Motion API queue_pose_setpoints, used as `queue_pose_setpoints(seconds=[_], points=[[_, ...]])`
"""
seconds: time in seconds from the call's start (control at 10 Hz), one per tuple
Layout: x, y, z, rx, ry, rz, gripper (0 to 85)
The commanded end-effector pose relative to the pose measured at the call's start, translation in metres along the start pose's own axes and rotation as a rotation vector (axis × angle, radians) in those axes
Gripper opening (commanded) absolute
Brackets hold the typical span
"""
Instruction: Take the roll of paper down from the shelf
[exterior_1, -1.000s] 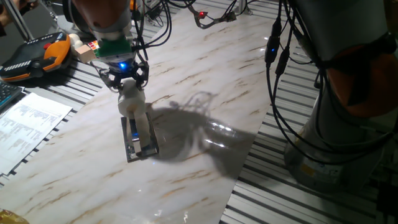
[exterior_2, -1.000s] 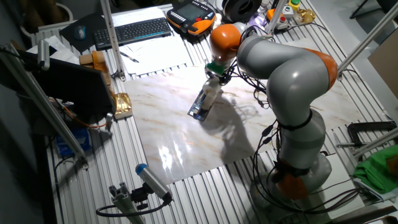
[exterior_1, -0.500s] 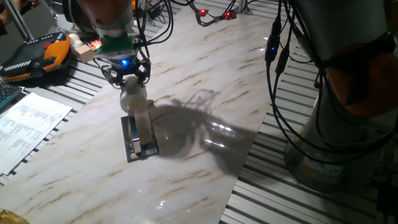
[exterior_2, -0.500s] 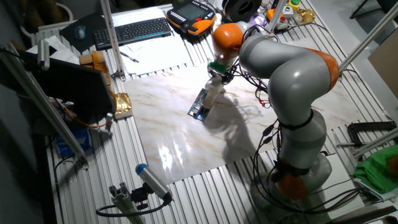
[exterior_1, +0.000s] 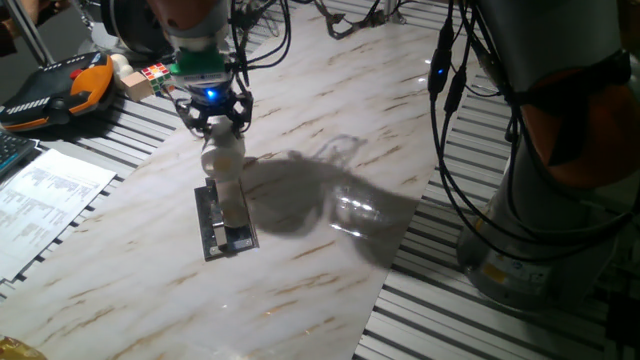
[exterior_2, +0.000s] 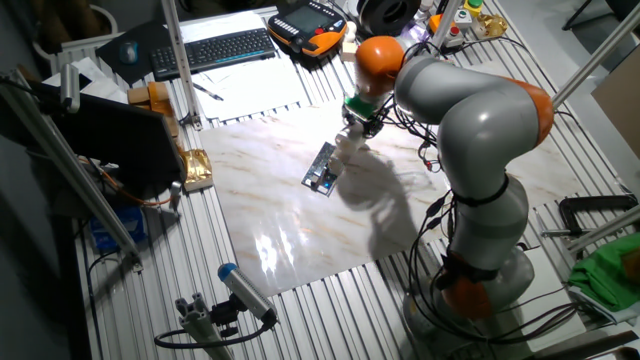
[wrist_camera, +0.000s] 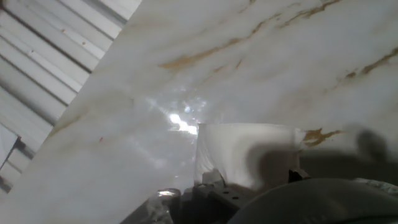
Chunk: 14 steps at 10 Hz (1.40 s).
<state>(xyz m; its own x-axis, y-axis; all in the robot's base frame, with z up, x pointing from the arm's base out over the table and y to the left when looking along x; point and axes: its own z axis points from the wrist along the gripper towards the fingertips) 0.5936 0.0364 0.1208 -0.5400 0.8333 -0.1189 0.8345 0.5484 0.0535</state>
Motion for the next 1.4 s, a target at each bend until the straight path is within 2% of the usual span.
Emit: queue_pose_setpoints(seconds=[0.0,0.3,0.6,0.7,0.9,1.1,1.3], points=[[-0.002,-0.004,-0.001,0.005,-0.002,0.006,0.7],[-0.007,-0.021,-0.005,0.013,0.015,-0.047,0.7],[-0.011,-0.038,0.002,0.004,0.015,-0.178,0.7],[-0.012,-0.042,0.003,0.002,0.03,-0.209,0.7],[-0.011,-0.044,0.006,-0.008,0.048,-0.273,0.7],[-0.01,-0.04,0.009,-0.017,0.044,-0.373,0.7],[-0.01,-0.041,0.011,-0.034,0.046,-0.522,0.7]])
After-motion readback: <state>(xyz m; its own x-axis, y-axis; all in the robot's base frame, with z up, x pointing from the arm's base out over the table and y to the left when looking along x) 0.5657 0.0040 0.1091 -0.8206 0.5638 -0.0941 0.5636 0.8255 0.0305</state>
